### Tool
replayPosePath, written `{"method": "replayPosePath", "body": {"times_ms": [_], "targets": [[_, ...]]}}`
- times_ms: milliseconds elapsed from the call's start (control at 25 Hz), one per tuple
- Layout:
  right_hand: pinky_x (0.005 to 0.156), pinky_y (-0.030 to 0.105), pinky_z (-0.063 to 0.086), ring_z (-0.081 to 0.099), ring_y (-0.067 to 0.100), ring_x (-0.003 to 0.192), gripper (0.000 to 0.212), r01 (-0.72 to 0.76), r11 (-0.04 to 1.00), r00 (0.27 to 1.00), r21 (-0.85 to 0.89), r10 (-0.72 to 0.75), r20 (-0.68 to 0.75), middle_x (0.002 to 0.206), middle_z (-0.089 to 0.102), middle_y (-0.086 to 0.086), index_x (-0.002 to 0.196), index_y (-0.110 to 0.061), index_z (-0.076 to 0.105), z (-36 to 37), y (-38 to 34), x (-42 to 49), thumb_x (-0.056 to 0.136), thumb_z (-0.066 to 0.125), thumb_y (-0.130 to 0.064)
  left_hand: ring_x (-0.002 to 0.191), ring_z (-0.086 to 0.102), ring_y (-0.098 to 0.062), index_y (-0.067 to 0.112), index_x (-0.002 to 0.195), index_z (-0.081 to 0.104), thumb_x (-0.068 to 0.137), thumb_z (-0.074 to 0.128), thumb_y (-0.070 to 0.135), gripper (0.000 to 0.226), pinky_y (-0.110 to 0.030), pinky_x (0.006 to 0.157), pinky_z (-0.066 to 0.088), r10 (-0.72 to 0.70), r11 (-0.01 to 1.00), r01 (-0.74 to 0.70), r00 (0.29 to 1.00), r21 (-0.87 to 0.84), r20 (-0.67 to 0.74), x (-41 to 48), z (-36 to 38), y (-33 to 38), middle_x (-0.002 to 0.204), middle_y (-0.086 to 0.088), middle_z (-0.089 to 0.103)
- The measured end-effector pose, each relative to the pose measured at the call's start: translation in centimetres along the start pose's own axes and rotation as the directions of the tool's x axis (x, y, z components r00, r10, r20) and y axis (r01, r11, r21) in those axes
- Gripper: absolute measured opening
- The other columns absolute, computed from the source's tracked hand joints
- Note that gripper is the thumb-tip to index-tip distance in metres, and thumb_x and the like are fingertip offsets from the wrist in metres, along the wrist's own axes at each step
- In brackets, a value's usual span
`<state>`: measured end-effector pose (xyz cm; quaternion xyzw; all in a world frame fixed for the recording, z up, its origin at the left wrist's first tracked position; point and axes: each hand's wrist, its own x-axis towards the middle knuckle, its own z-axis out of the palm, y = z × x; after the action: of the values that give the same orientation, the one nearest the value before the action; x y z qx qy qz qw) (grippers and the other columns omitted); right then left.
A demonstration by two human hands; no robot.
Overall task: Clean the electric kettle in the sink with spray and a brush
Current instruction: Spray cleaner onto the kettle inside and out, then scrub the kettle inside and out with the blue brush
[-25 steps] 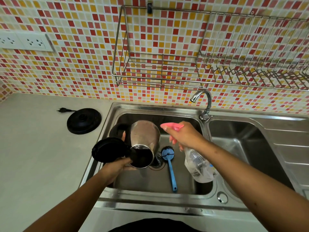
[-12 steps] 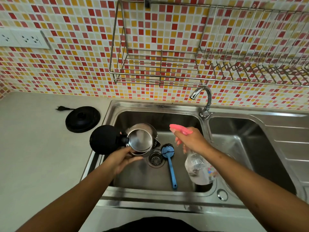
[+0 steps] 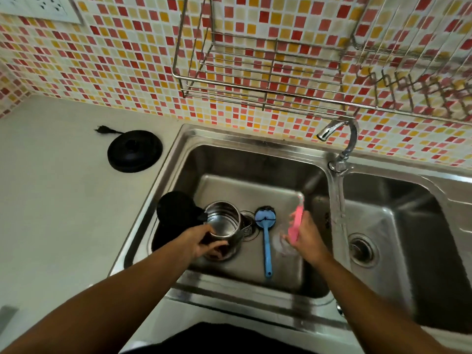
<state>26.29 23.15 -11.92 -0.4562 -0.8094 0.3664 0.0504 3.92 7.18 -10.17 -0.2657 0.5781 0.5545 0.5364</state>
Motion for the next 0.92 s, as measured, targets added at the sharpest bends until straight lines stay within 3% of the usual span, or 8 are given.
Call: {"method": "replayPosePath", "body": {"times_ms": [200,360,440,600,680,760,840,920], "targets": [[0.076,0.043,0.059,0.064,0.018,0.084,0.050,-0.047,0.995,0.999,0.093,0.046,0.017,0.099,0.052,-0.002,0.126,-0.007,0.042,2.4,3.0,1.0,0.083,0.067,-0.008,0.126,0.030,-0.062,0.000,0.130,0.049,0.087,0.051,-0.007,0.044,-0.050,0.051,0.058,-0.021,1.000,0.020,0.999,-0.018,-0.024,1.3,0.0,-0.3,0.142,-0.028,0.035],[0.092,0.040,0.054,0.058,0.016,0.098,0.066,-0.095,0.986,0.996,0.139,0.093,0.019,0.120,0.049,0.008,0.140,-0.007,0.034,1.5,3.0,1.1,0.085,0.070,-0.011,0.118,0.047,-0.047,0.001,0.125,0.048,0.091,0.057,0.005,0.036,-0.050,0.078,0.056,-0.017,1.000,0.016,1.000,0.017,0.026,0.2,0.3,-0.5,0.141,-0.022,0.043],[0.103,0.033,0.040,0.046,0.023,0.122,0.079,-0.105,0.986,0.994,0.127,0.104,0.014,0.144,0.032,0.014,0.148,-0.011,0.025,0.7,2.3,0.4,0.084,0.071,-0.015,0.113,0.051,-0.041,0.011,0.137,0.040,0.091,0.061,0.022,0.052,-0.056,0.088,0.049,-0.024,0.980,0.015,0.999,0.200,0.043,-1.1,0.0,-0.7,0.141,-0.011,0.044],[0.116,0.044,0.026,0.021,0.032,0.142,0.079,0.020,0.990,0.958,-0.141,-0.059,-0.282,0.154,0.020,0.018,0.148,-0.007,0.027,1.2,-1.5,-2.3,0.080,0.067,-0.008,0.134,0.038,-0.028,0.026,0.141,0.039,0.090,0.060,0.038,0.056,-0.045,0.104,0.035,0.085,0.782,-0.120,0.993,0.612,0.085,-5.2,-1.0,-1.2,0.141,-0.002,0.043],[0.113,0.037,0.034,0.032,0.026,0.136,0.061,0.100,0.980,0.948,-0.174,-0.146,-0.282,0.144,0.034,0.013,0.138,-0.009,0.044,3.2,-2.8,-2.6,0.080,0.063,-0.003,0.123,0.048,-0.021,0.026,0.125,0.055,0.091,0.061,0.032,0.035,-0.033,0.099,0.039,0.183,0.537,-0.267,0.963,0.800,0.199,-7.1,-1.8,-1.2,0.117,0.004,0.054],[0.104,0.035,0.043,0.046,0.027,0.122,0.043,0.080,0.973,0.987,-0.217,-0.108,-0.120,0.133,0.045,0.013,0.126,-0.007,0.053,5.7,-2.9,-1.4,0.084,0.059,-0.002,0.115,0.057,-0.019,0.019,0.125,0.060,0.090,0.063,0.026,0.036,-0.030,0.096,0.046,0.327,0.173,-0.437,0.871,0.883,0.367,-7.7,-2.6,-0.8,0.112,0.005,0.060],[0.101,0.038,0.044,0.049,0.030,0.119,0.043,-0.068,0.959,0.992,-0.276,0.094,0.083,0.138,0.041,0.018,0.133,-0.006,0.047,8.6,-1.8,0.2,0.090,0.053,-0.007,0.110,0.061,-0.020,0.018,0.127,0.059,0.090,0.061,0.025,0.038,-0.037,0.091,0.052,0.432,-0.180,-0.550,0.701,0.816,0.568,-7.9,-3.1,0.2,0.117,-0.001,0.065],[0.093,0.041,0.044,0.051,0.031,0.112,0.042,-0.189,0.926,0.947,-0.327,0.260,0.188,0.142,0.039,0.018,0.139,-0.009,0.038,10.8,-0.9,1.4,0.097,0.042,-0.013,0.113,0.058,-0.023,0.018,0.128,0.057,0.086,0.063,0.029,0.044,-0.042,0.087,0.055,0.444,-0.612,-0.467,0.464,0.638,0.766,-6.9,-3.4,1.9,0.122,-0.004,0.062]]}}
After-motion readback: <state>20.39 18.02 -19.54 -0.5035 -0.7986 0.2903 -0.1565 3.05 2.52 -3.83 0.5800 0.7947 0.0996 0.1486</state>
